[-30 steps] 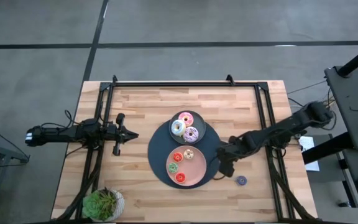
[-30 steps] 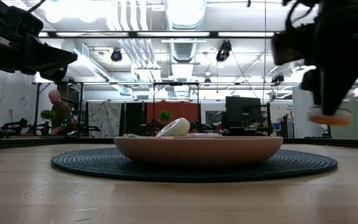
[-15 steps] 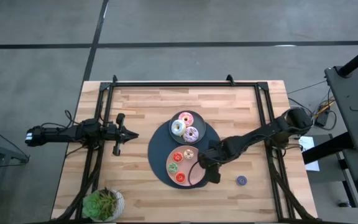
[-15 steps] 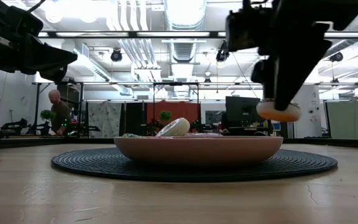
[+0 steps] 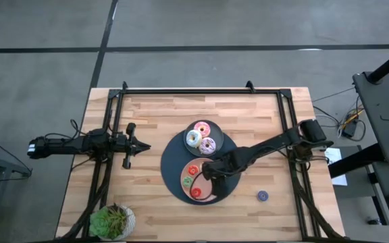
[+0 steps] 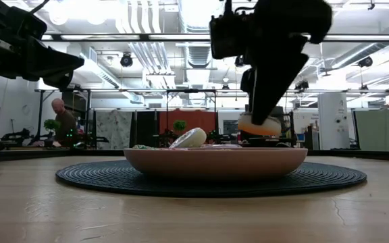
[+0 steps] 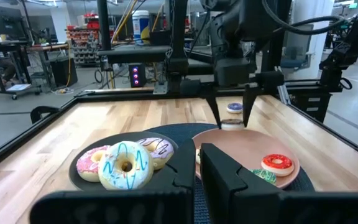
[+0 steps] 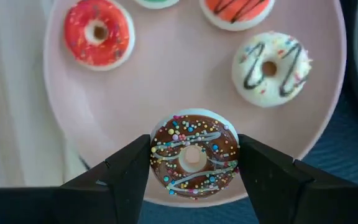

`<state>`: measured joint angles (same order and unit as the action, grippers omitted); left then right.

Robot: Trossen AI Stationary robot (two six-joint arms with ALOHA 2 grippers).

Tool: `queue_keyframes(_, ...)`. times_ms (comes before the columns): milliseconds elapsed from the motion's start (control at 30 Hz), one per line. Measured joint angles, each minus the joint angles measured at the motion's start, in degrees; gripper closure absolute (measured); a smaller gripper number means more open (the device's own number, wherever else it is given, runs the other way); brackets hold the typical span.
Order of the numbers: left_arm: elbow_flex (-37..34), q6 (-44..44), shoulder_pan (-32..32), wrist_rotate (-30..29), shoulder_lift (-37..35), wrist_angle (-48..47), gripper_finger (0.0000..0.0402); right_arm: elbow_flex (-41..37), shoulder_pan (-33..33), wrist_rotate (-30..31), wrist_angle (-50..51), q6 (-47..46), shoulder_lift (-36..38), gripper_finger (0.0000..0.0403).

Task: Pick & Place donuts
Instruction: Put the small brown doughnut into the pink plate

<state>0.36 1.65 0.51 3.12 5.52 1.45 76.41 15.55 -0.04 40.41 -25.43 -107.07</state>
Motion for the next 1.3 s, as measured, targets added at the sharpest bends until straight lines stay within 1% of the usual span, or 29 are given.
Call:
queue_keyframes(367, 0.0, 0.0, 0.0, 0.0, 0.0, 0.0, 0.0402, -0.4, -2.2, 0.2, -1.2, 0.4, -2.6, 0.0179)
queue_keyframes(633, 0.0, 0.0, 0.0, 0.0, 0.0, 0.0, 0.0402, -0.5, -2.4, 0.1, -1.8, 0.2, -4.6, 0.0179)
queue_keyframes(1300, 0.0, 0.0, 0.0, 0.0, 0.0, 0.0, 0.0402, -0.9, -3.2, 0.1, -2.0, 0.6, -5.2, 0.0179)
